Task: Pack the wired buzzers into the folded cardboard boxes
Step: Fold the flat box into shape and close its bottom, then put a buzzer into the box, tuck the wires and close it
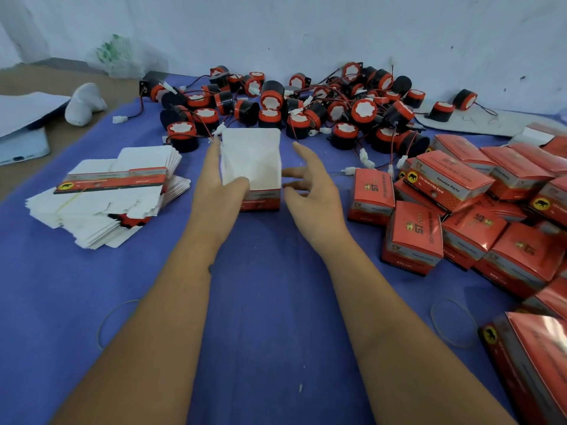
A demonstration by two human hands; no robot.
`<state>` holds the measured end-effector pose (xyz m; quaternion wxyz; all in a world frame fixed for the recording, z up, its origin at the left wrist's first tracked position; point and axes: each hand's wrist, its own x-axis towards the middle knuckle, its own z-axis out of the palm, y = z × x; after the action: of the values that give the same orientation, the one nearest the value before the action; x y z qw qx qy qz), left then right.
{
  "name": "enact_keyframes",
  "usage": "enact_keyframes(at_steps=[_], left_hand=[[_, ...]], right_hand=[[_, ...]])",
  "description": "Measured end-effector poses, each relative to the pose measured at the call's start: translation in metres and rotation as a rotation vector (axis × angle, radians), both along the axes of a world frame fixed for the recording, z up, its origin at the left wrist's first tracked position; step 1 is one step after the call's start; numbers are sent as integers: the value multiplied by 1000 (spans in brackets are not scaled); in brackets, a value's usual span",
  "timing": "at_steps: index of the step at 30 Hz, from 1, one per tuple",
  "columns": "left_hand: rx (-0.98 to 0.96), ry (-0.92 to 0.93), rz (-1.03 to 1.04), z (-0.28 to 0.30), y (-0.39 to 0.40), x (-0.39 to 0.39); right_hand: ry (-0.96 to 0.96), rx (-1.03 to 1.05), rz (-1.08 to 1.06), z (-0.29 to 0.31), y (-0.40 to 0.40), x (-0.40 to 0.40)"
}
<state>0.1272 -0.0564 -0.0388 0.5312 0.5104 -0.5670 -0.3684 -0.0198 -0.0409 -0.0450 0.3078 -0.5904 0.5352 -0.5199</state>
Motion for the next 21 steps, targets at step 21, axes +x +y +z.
enact_keyframes(at_steps=[21], left_hand=[[-71, 31, 426, -7, -23, -3]], right_hand=[[26, -14, -643, 9, -33, -52]])
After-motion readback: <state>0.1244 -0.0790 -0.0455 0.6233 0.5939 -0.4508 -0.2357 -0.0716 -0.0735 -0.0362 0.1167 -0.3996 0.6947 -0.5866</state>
